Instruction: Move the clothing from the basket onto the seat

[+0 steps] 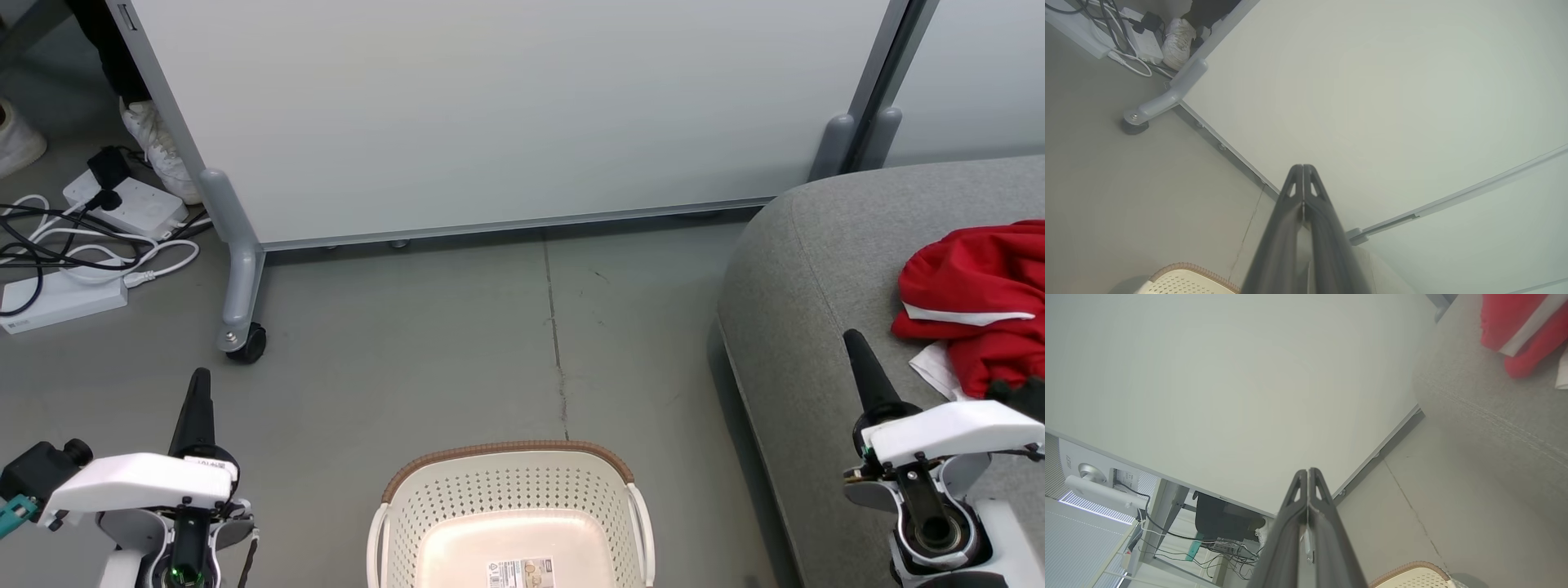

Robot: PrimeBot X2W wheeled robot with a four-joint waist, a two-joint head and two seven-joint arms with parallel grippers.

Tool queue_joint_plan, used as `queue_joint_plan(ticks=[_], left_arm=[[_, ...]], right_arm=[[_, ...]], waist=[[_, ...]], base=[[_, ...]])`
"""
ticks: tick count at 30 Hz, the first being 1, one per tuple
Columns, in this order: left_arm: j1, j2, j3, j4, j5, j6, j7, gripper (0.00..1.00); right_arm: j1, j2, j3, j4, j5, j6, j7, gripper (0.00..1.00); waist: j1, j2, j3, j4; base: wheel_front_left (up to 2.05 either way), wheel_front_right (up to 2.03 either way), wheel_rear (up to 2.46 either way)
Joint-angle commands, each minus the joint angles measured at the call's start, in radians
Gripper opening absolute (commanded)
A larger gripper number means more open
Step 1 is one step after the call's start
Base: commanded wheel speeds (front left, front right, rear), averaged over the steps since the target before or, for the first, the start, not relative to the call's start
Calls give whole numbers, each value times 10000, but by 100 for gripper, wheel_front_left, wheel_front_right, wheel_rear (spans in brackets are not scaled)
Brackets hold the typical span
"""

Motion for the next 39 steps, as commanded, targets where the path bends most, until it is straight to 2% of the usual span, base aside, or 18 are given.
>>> queue_joint_plan(ticks=[1,39], left_arm=[[-352,33,144,0,-224,-128,60,0],[-1557,-453,1362,930,-2947,-827,907,0]], right_arm=[[-327,-91,-11,39,265,18,48,0],[-1824,-132,-31,1642,3740,22,369,0]], waist=[[0,-1,2,-5],[0,-1,86,-182]], base=[[0,0,0],[0,0,0]])
